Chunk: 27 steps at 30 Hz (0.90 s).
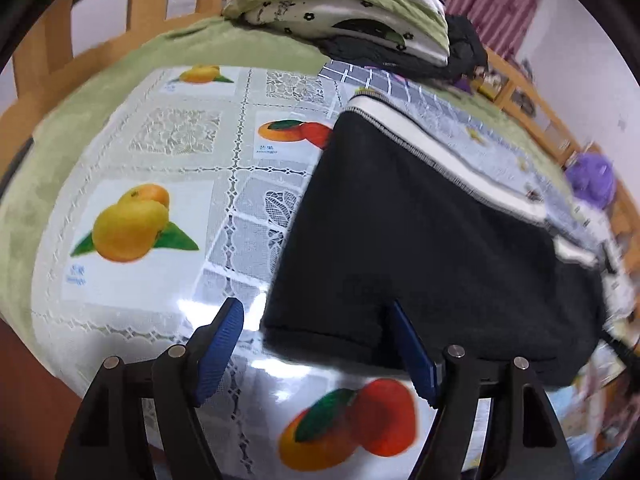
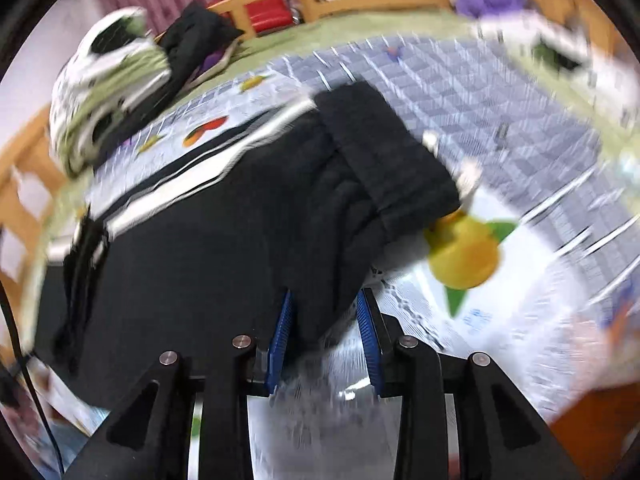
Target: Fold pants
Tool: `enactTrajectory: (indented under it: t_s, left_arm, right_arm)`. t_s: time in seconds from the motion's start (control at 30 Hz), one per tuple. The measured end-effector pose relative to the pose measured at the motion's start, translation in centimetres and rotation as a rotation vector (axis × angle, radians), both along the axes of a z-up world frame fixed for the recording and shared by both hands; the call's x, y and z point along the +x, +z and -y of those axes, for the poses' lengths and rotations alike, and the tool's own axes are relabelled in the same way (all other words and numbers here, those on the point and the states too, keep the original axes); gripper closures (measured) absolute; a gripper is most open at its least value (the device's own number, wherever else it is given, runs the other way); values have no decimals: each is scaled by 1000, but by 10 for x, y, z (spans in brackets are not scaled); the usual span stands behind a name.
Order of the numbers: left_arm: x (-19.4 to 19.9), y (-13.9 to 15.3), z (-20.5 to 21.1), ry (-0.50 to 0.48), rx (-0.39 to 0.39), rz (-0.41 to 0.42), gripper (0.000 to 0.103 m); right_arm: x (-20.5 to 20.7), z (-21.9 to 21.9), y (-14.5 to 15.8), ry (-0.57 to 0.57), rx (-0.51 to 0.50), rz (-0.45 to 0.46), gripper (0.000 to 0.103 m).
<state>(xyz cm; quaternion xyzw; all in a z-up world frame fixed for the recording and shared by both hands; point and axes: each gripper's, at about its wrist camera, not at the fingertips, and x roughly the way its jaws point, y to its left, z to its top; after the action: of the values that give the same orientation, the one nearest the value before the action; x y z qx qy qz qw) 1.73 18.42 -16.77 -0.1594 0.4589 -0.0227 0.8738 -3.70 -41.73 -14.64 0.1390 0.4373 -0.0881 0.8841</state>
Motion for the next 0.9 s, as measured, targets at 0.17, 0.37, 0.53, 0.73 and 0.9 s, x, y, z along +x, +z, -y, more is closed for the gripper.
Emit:
enactTrajectory:
  t_s: [0.17, 0.37, 0.53, 0.73, 0.9]
  left_arm:
    - [4, -1, 0, 13, -9, -5, 30]
    - [-4, 5, 6, 11, 41, 17, 30]
    - [-12, 8, 2, -3, 37, 44, 30]
    - [-11, 7, -6, -16, -1, 57, 30]
    - [-8, 9, -11, -21, -23, 75, 30]
  right_arm:
    - [6, -72, 40, 158, -33, 110, 64]
    - [71, -183, 36, 379, 100, 158, 64]
    - [125, -231, 17, 437, 223, 120, 57]
    - [163, -250, 1, 426, 80, 32, 90]
    - [167, -251, -13, 427, 53, -19, 80]
